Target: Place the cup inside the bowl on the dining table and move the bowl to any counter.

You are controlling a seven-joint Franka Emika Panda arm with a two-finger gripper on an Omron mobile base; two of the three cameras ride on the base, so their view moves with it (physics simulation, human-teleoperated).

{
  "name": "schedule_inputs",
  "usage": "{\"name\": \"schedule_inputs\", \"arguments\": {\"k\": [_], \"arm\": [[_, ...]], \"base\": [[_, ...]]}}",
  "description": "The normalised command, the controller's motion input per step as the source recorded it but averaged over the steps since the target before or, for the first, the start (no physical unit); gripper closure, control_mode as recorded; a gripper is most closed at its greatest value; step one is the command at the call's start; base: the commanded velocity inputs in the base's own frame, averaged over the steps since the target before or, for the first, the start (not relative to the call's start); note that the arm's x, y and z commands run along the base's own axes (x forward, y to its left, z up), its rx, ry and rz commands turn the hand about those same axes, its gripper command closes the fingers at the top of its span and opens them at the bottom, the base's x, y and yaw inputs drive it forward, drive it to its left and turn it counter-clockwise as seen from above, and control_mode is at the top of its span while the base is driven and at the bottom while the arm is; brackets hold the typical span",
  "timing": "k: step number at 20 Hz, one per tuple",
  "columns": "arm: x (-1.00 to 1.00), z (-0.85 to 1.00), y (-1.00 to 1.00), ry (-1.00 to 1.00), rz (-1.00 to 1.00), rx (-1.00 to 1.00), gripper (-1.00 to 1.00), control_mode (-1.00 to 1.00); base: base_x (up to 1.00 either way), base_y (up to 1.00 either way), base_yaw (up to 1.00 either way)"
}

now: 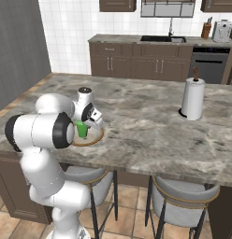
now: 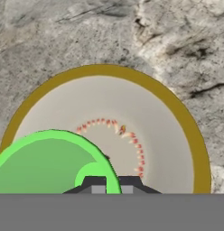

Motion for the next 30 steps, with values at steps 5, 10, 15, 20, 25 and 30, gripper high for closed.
{"name": "schedule_inputs", "arguments": {"k": [5, 10, 15, 20, 25, 30], "arm": [[0.0, -0.1, 0.0, 0.0, 0.0, 0.0, 1.0, -1.0], [0.0, -0.03, 0.0, 0.0, 0.0, 0.0, 1.0, -1.0], [0.0, -0.04, 0.01, 0.0, 0.0, 0.0, 1.0, -1.0], [0.0, -0.1, 0.0, 0.0, 0.0, 0.0, 1.0, -1.0], [0.0, -0.1, 0.0, 0.0, 0.0, 0.0, 1.0, -1.0], [0.0, -0.11, 0.0, 0.0, 0.0, -0.01, 1.0, -1.0]], "base": [[0.0, 0.0, 0.0], [0.0, 0.0, 0.0], [0.0, 0.0, 0.0], [0.0, 0.0, 0.0], [0.0, 0.0, 0.0], [0.0, 0.0, 0.0]]}}
